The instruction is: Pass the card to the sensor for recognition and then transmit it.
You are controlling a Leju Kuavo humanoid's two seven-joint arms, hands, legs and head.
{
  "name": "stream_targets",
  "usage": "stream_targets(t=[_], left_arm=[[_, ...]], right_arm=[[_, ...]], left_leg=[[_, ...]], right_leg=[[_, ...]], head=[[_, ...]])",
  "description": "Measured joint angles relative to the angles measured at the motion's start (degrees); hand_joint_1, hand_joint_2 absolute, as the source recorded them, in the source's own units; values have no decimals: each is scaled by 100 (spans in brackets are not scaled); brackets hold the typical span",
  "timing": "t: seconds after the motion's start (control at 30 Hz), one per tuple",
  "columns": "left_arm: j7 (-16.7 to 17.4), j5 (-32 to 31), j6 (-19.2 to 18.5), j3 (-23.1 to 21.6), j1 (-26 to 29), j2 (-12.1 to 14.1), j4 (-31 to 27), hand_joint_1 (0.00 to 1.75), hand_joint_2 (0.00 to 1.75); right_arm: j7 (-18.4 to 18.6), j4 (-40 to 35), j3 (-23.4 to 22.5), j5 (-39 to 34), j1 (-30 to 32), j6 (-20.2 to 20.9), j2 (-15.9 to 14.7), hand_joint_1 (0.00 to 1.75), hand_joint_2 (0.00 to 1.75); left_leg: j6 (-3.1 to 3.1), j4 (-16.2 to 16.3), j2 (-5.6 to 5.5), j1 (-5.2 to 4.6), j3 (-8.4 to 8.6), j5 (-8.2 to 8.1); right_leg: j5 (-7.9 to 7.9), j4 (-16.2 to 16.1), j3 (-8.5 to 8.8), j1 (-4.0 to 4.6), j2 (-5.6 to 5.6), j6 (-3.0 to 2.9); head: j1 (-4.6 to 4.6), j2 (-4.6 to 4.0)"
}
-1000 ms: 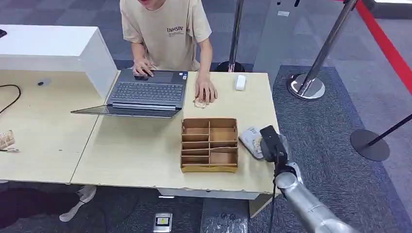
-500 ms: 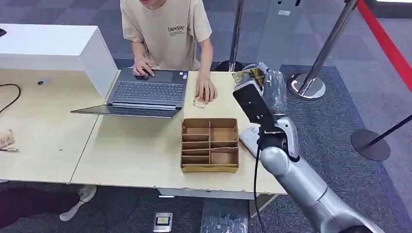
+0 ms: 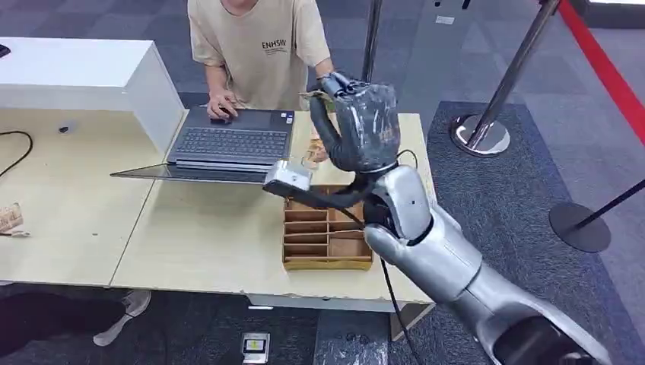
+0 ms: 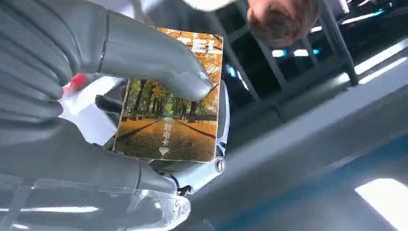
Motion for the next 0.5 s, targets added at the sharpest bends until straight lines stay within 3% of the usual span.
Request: stream_targets(t=[0.07,0.2,0.5], left_arm=[[18,-40,-2,-2,-38,-26,0,0,175],[26,-53,-15,-2,-55,-46,0,0,175],[26,-53,-15,-2,-68,-55,0,0,175]], right_arm=[[9,593,253,509,-289,121,73,175,175],[7,1469,583,690,-593,166,164,175,175],[7,2474,959,725,-828,166,265,175,175]], left_leg=[[0,0,-6,0,-1,1],[0,0,-8,-2,-5,1],[2,0,-5,-2,-12,-1]], right_leg=[[0,0,0,0,-6,0],[0,-1,-3,-1,-7,0],[0,-6,-13,-1,-6,1]], head=[[0,0],[0,0],[2,0]])
